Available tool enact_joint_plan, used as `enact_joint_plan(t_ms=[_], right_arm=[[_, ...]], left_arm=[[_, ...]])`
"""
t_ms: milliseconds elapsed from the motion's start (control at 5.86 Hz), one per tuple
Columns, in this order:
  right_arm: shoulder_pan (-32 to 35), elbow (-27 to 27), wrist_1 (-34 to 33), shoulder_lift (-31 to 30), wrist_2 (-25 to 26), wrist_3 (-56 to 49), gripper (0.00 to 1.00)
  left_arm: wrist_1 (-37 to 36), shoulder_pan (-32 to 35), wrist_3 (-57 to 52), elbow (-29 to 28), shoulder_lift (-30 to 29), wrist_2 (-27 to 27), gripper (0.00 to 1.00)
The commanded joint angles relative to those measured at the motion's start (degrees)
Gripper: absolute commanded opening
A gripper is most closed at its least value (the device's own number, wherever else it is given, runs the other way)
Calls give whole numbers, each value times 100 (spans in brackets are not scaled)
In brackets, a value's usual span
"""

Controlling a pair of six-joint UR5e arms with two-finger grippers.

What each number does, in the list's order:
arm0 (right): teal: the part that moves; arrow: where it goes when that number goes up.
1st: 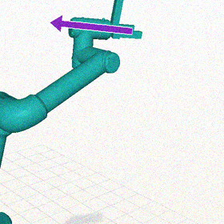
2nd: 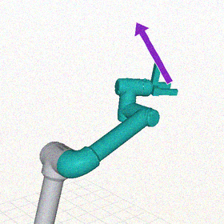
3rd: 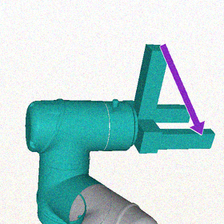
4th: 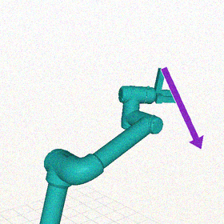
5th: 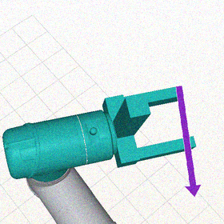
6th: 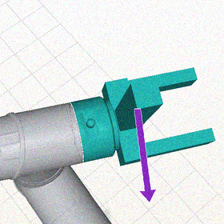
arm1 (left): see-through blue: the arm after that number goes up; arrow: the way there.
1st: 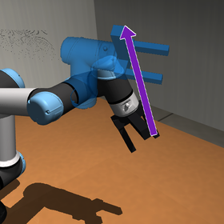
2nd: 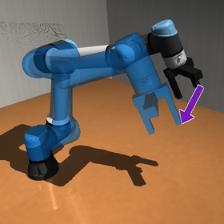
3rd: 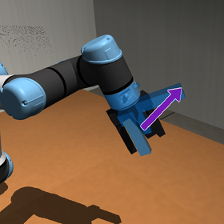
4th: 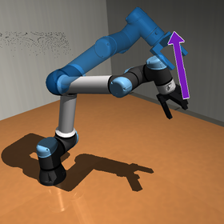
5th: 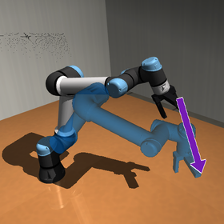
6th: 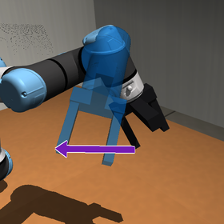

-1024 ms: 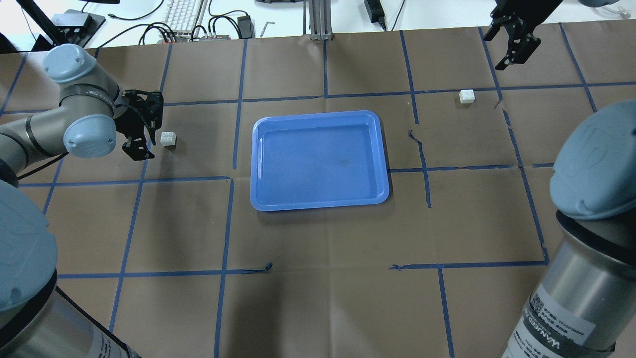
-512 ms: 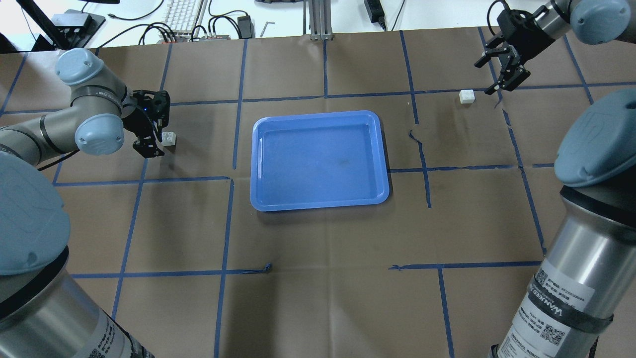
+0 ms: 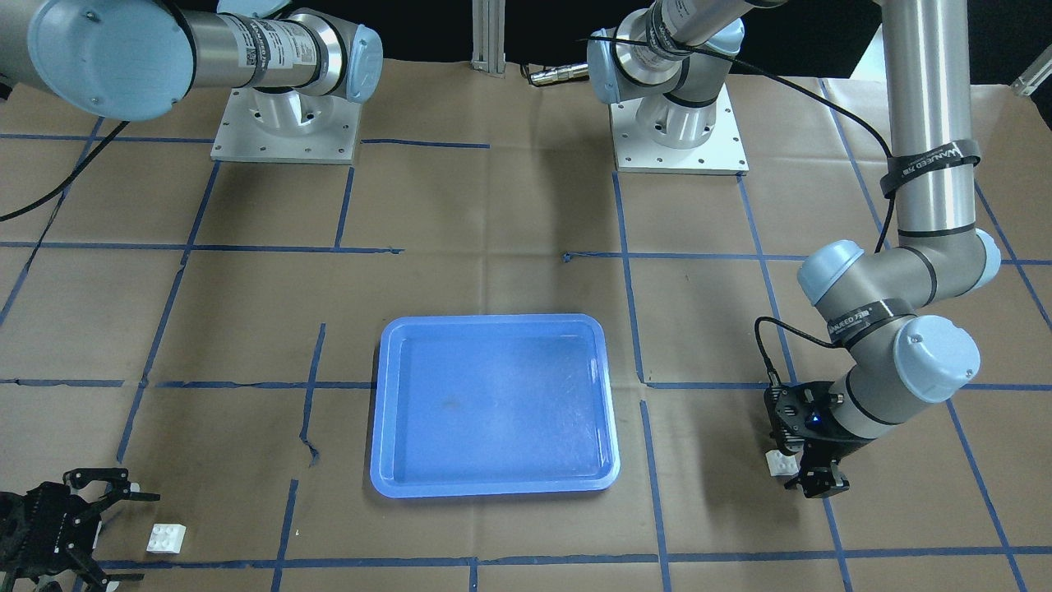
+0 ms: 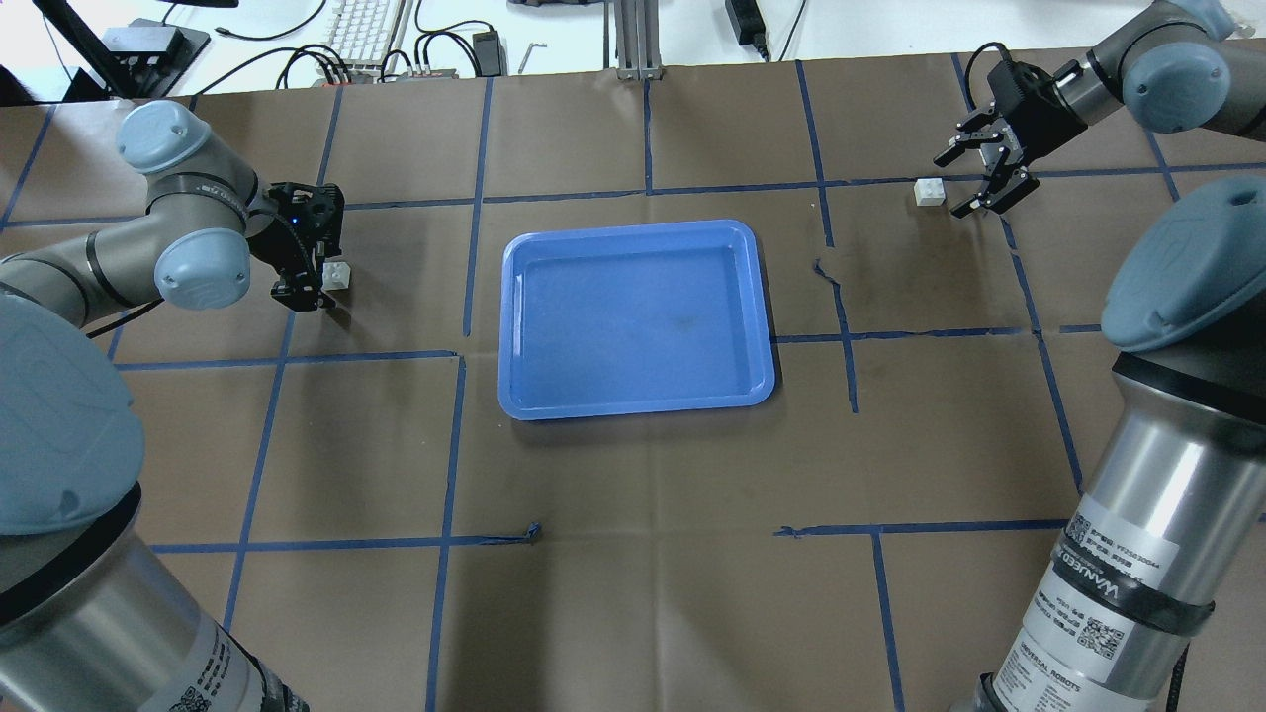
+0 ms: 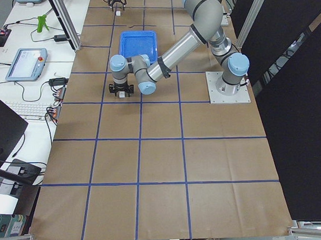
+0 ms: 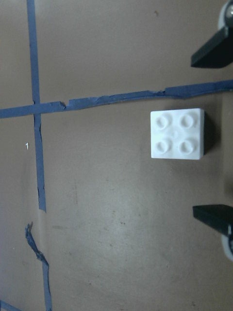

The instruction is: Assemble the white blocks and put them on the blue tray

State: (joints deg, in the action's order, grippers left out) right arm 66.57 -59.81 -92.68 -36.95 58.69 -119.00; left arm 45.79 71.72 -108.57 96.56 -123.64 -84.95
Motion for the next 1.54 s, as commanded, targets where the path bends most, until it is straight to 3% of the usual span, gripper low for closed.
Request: enact_joint_plan(t_ms=[0, 171, 341, 512, 683, 854, 1366], right_arm=[[-4, -40, 22, -14, -7, 43, 100], [5, -14, 31, -31, -15, 61, 99], [13, -14, 31, -40, -172, 52, 92], [22, -14, 22, -66, -321, 18, 80], [22, -14, 22, -66, -332, 8, 70], [22, -22, 22, -49, -323, 0, 70], [22, -40, 22, -31, -323, 17, 55]], left_arm=[[1, 0, -147, -5, 59, -30, 24], [9, 0, -138, -5, 103, -39, 19], [114, 35, -103, -32, 364, -39, 19], [793, 122, -25, -49, 776, -4, 19], [1288, 593, 150, -49, 1215, -91, 19], [1562, 1137, 970, -49, 1446, -118, 18], [1521, 2501, 2791, -189, 1160, -92, 18]])
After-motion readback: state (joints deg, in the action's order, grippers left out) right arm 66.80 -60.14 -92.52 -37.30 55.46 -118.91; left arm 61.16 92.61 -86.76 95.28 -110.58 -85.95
